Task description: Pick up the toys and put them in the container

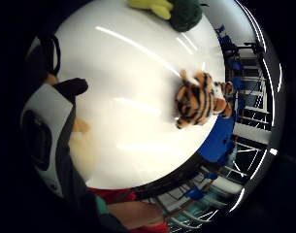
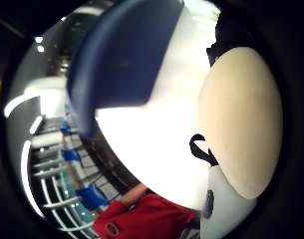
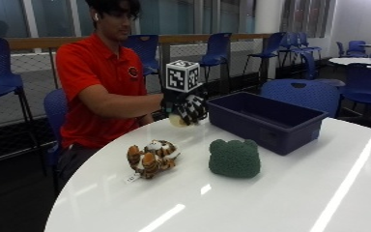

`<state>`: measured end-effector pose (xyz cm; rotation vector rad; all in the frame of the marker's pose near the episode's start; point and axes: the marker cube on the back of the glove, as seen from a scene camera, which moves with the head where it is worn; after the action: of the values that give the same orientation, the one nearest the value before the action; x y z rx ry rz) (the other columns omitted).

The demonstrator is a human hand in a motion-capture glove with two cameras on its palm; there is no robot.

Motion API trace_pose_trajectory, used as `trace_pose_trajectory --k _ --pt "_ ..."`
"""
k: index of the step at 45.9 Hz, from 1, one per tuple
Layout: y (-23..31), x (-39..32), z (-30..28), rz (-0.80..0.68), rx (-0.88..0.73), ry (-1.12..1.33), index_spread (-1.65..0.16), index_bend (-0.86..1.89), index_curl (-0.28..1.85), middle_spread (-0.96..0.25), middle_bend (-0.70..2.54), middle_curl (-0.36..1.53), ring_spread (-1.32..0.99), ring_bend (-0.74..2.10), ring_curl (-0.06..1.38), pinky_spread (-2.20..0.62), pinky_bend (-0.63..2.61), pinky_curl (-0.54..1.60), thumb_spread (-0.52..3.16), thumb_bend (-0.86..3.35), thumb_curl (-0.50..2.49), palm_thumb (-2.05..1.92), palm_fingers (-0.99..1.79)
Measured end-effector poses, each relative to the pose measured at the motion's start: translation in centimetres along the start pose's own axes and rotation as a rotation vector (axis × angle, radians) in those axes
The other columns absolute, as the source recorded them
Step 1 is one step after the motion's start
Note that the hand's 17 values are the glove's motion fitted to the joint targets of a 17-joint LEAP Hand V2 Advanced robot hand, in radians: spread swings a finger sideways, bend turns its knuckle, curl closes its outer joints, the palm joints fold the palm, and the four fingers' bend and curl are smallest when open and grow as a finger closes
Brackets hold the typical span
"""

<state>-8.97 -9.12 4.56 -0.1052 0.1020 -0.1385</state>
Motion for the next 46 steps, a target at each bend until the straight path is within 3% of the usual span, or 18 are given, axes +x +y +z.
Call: trace_pose_trajectory --k 11,21,35,39,44,46 --pt "-5.8 0.5 -10.1 0.051 0.068 0.001 -0.42 0.38 0.51 -0.47 0.56 0.53 -0.58 0.91 0.49 -0.43 0.95 0.43 0.70 0.23 0.74 0.76 0.95" --pt "-11.0 -6.0 -14.8 -0.033 0.160 -0.054 -0.43 0.39 0.60 -0.50 0.58 0.60 -0.59 0.92 0.53 -0.44 0.97 0.44 0.56 0.21 0.82 0.75 0.92" --pt "-16.8 -15.4 -12.0 -0.109 0.142 -0.131 -0.45 0.40 0.72 -0.52 0.60 0.69 -0.61 0.94 0.58 -0.45 0.99 0.46 0.46 0.17 0.90 0.73 0.87" --pt "-17.0 -15.9 -10.4 -0.134 0.050 -0.117 -0.45 0.33 0.75 -0.52 0.54 0.69 -0.60 0.91 0.58 -0.44 1.01 0.46 0.50 0.14 0.91 0.69 0.70" --pt "-16.7 -15.0 -9.0 -0.178 -0.016 -0.109 -0.42 0.19 0.73 -0.38 0.35 0.63 -0.43 0.64 0.55 -0.25 1.00 0.50 0.83 -0.03 0.80 0.40 -0.22" --pt "-16.5 -14.6 -8.8 -0.179 -0.019 -0.118 -0.42 0.13 0.67 -0.33 0.32 0.60 -0.38 0.52 0.50 -0.20 0.97 0.46 0.90 -0.05 0.76 0.33 -0.25"
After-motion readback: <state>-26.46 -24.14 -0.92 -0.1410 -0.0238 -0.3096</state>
